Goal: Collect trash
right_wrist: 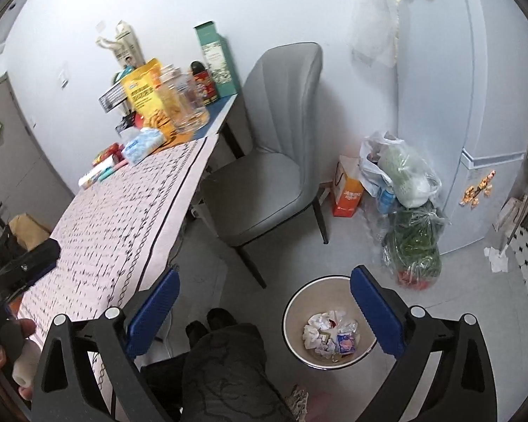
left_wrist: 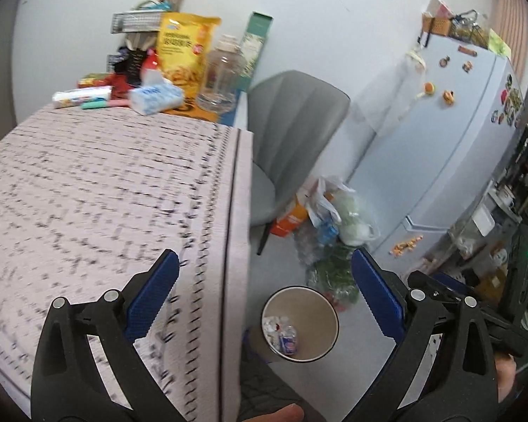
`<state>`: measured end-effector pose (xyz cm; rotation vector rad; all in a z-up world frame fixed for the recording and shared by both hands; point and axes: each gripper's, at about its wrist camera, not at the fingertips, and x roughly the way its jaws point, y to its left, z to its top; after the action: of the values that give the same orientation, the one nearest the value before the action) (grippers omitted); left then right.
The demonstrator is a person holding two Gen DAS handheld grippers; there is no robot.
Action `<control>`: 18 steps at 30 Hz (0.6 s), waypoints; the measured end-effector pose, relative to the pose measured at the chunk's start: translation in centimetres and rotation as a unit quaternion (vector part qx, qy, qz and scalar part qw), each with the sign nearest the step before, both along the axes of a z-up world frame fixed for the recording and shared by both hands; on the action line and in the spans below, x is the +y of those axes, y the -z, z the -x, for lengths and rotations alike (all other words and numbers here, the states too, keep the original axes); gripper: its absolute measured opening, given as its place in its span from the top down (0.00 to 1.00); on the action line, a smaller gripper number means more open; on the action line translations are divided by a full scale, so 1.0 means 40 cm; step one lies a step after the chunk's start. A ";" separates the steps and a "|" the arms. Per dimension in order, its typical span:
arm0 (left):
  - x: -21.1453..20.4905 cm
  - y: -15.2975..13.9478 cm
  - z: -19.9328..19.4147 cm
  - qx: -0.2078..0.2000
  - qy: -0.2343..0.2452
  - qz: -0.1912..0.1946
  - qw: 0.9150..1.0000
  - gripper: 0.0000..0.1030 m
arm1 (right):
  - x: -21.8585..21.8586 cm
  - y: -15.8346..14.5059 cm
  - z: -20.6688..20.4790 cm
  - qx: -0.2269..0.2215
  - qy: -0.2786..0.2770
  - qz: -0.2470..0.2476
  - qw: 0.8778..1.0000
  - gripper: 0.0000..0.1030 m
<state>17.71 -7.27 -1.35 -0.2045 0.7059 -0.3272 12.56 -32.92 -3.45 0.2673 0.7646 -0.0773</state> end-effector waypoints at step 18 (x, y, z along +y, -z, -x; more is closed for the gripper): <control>0.183 -0.093 0.232 -0.060 -0.095 -0.012 0.994 0.06 | 0.130 -0.074 0.093 -0.033 -0.038 -0.002 0.999 0.08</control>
<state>8.45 0.05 2.37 -0.2259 0.5656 -0.1490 8.85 -27.73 -0.47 0.2428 0.7082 0.0047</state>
